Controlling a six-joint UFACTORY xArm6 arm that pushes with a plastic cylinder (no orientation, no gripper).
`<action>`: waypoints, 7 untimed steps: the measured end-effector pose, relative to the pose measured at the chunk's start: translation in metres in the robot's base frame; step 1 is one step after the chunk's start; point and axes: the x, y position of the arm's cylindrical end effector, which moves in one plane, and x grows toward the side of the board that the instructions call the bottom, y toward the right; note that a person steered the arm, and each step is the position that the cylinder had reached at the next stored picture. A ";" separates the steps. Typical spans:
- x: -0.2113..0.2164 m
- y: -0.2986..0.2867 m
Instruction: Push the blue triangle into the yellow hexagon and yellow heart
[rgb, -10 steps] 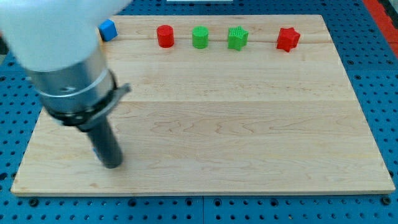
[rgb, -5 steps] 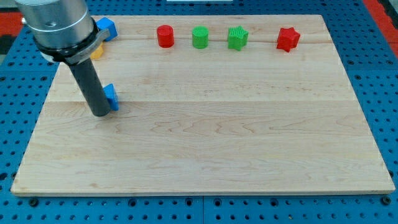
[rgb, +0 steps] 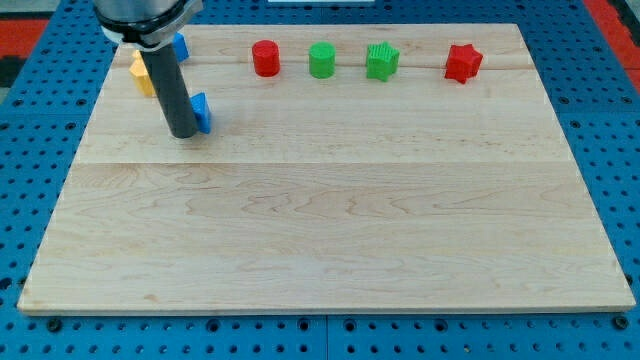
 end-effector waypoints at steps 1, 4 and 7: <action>-0.004 0.018; -0.067 0.011; -0.103 0.066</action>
